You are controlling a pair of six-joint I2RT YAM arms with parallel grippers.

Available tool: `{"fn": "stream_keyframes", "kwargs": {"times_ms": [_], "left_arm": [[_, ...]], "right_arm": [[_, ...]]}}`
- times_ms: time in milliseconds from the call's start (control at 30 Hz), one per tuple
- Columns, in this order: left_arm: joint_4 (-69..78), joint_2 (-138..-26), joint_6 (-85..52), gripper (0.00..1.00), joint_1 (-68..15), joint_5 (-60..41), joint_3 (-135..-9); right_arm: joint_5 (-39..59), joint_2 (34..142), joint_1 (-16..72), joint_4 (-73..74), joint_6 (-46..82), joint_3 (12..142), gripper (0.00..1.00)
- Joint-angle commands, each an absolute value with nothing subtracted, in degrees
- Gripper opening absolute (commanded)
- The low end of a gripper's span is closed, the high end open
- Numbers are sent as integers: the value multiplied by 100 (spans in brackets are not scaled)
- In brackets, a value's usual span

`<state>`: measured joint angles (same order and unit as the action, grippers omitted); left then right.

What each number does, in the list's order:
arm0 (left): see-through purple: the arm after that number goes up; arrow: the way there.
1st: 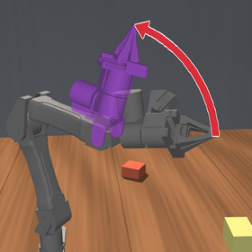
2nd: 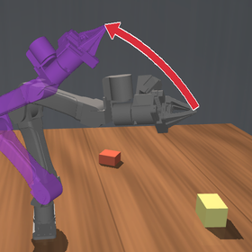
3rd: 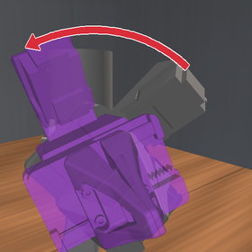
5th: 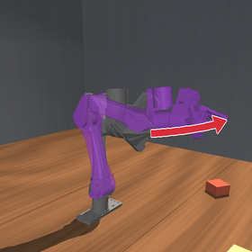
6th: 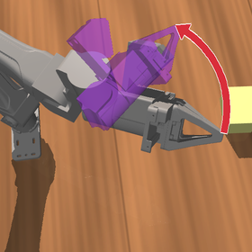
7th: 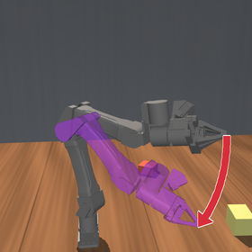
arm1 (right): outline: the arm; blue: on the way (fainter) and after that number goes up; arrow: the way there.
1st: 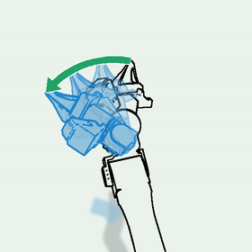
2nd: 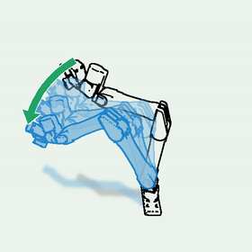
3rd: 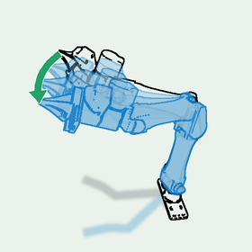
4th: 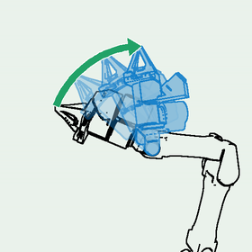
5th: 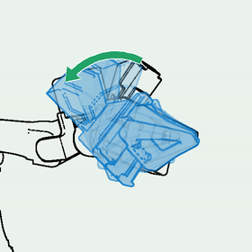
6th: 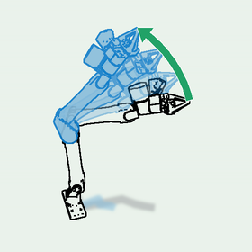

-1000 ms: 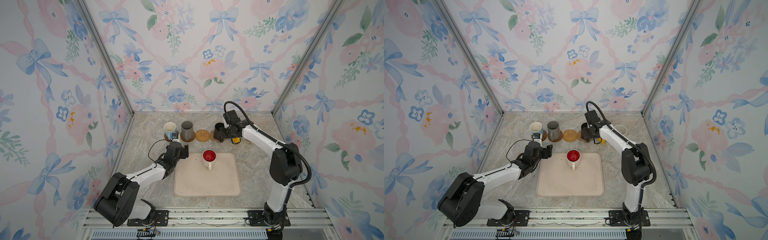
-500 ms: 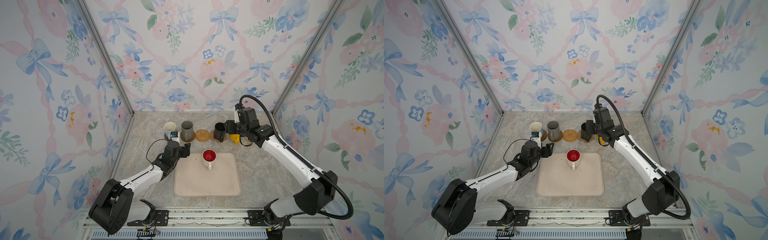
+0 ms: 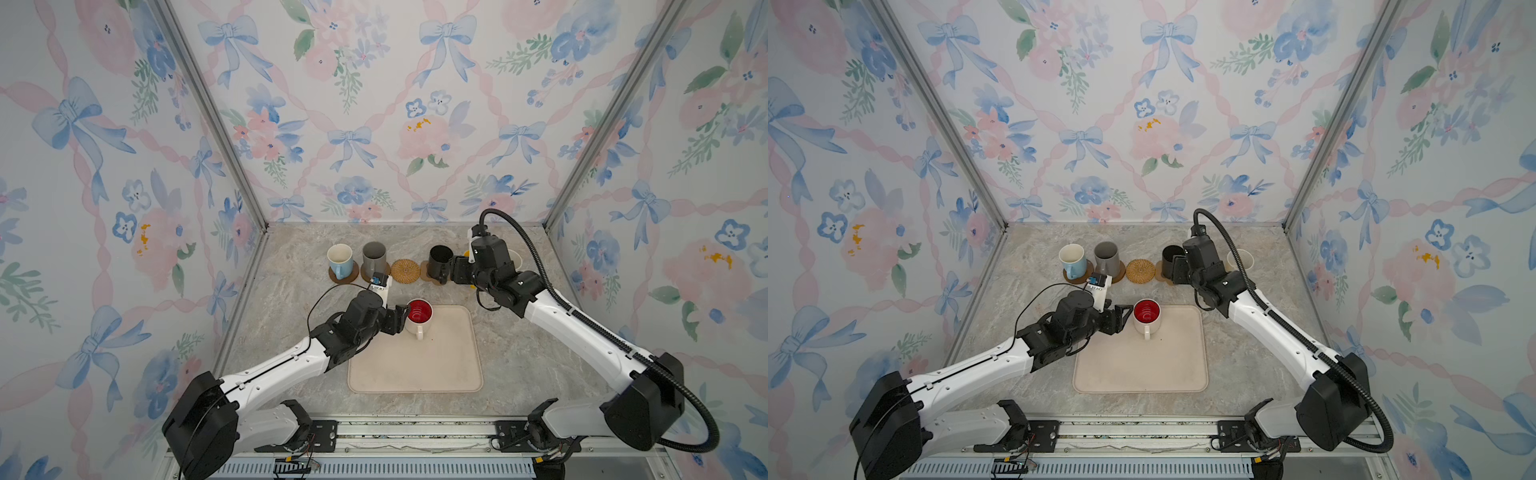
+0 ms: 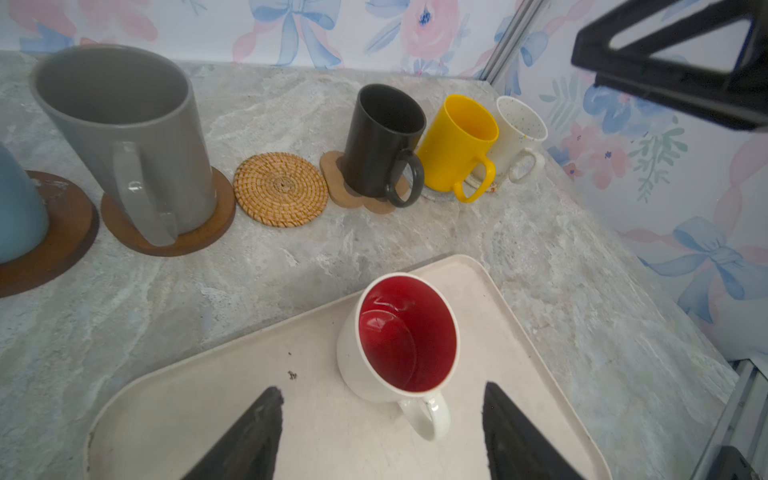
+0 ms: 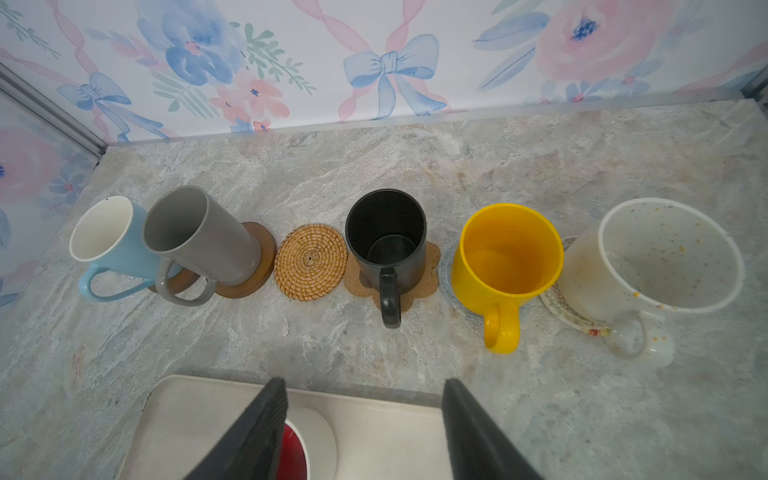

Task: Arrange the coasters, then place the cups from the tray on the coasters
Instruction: 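Raise the right gripper from the black mug while moving the left gripper forward, then lower the left gripper into the white red-lined mug on the tray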

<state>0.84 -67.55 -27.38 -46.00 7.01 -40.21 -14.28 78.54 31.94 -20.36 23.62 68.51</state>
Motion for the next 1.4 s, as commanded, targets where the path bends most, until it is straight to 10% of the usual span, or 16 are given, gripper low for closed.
{"fn": "stream_keyframes", "kwargs": {"times_ms": [0, 1367], "left_arm": [[-753, -6688, -2958, 72, -4808, 791, -4113], [-1217, -9122, -3341, 70, -5636, 917, -5471]], "right_arm": [[-1509, 7601, 3126, -1733, 2434, 6617, 63], [-872, 7251, 1989, -1618, 2559, 5787, 68]]}}
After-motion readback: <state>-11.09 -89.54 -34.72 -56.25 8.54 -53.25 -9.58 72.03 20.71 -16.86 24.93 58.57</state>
